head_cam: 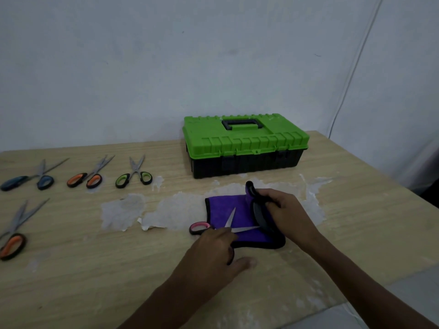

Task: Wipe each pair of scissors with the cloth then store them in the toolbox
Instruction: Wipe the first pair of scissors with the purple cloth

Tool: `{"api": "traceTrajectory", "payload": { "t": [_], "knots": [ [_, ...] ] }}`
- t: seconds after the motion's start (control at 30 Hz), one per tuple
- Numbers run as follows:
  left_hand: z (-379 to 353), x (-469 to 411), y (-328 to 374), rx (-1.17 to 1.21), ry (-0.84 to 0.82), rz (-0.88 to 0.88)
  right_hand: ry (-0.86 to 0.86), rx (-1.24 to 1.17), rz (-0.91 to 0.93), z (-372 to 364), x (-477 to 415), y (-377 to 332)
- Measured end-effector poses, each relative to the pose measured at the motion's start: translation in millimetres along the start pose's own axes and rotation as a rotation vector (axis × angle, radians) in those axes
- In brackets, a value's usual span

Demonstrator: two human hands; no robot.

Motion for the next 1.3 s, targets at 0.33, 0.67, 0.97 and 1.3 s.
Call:
{"api": "traceTrajectory", "payload": {
  "t": [0.33, 0.67, 0.97, 1.3],
  "knots": [
    [15, -24, -42, -0.110, -0.057, 0.178, 0.078, -0.005, 0.050, 15, -6, -6],
    [25, -28, -49, 0.518, 0.013, 0.336, 0.077, -0.029, 0.096, 20, -8, -16],
    [17, -29, -44, 0.643, -0.001, 0.368, -0.071, 0.133, 0.193, -7, 15, -31],
    [7, -23, -41, 1.260, -0.055, 0.521, 0.084, 0.140, 0.213, 10, 6, -38]
  ]
}}
Point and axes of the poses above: each hand's wrist, its own x-axis away from the middle knuckle, its own z-axis out of the back of the hand, y = z × x, the point moved 5 cm from there along -x, towards the middle knuckle, and after that the axes turned 3 degrees about -z, right-handed, at the moved point
